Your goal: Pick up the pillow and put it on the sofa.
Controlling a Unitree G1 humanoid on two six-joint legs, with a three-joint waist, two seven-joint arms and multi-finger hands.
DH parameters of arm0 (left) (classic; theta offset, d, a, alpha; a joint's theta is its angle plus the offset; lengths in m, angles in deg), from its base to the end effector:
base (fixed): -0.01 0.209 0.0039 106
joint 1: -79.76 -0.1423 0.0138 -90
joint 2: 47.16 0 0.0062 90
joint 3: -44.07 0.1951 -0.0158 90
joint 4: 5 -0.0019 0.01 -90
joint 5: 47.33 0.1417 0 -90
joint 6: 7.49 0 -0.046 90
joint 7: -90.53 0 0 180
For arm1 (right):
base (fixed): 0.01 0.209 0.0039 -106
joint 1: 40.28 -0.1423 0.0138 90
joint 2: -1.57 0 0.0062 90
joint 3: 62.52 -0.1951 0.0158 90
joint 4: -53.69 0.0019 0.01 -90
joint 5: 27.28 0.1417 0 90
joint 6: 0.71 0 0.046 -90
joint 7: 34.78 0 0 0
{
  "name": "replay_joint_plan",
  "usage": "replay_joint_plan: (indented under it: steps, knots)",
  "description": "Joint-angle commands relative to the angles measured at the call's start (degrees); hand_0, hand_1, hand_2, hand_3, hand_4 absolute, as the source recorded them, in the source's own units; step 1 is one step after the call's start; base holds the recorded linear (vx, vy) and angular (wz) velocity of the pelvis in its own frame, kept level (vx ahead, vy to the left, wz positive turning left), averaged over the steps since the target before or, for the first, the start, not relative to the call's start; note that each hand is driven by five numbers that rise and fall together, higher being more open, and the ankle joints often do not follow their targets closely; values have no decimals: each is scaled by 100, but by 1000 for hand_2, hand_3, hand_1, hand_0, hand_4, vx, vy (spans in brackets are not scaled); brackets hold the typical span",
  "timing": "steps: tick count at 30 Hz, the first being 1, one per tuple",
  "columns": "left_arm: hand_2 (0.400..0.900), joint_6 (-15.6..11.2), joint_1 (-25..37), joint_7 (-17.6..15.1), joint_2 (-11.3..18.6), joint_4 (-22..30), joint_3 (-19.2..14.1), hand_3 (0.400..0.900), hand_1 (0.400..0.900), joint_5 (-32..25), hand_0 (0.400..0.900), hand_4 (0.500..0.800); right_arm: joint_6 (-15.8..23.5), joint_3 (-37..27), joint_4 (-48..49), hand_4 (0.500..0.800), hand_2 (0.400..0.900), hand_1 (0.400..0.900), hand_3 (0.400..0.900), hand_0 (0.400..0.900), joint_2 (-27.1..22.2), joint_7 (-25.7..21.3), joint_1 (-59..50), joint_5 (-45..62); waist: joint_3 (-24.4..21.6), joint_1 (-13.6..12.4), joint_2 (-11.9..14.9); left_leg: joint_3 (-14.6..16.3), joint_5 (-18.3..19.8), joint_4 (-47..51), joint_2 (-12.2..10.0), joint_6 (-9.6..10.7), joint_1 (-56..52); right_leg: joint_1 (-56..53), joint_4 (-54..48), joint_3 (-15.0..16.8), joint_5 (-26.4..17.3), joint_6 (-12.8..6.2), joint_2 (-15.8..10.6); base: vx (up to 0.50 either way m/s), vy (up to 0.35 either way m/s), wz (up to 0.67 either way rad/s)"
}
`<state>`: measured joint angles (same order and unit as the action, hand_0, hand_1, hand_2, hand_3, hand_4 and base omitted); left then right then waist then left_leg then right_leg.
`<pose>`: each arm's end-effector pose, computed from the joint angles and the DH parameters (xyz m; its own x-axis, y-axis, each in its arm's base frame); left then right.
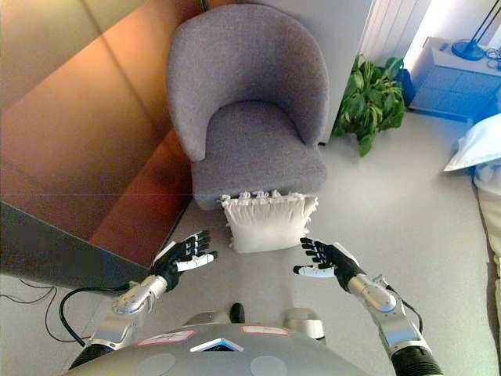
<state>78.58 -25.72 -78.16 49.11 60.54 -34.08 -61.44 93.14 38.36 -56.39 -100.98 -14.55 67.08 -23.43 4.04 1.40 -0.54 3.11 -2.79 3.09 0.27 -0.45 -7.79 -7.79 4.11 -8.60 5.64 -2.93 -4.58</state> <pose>0.0991 0.2299 -0.0703 0.7588 -0.1597 -0.6314 0.2194 0.9755 0.0170 0.0987 -0.2554 -0.0531 0.6875 0.2660 -0.6757 -0.4705 0.8719 -0.1355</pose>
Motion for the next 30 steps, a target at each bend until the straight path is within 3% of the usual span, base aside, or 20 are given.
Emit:
replay_joint_plan:
  steps: [1, 30]
  knots:
    - [900, -463, 293, -70, 71, 307, -69, 900, 900, 84, 900, 800, 420, -69, 437, 800, 900, 900, 900, 900, -151, -88, -363, 186, -180, 73, 315, -239, 333, -337, 65, 131, 378, -126, -828, 43, -632, -275, 6, 0, 0, 0]
    - [900, -448, 434, -107, 89, 308, -28, 900, 900, 0, 900, 800, 439, -82, 508, 800, 900, 900, 900, 900, -188, -124, -470, 231, 34, 86, 305, -356, 334, -483, -38, 225, 456, -45, -725, 34, -577, -196, 102, -4, -13, 1]
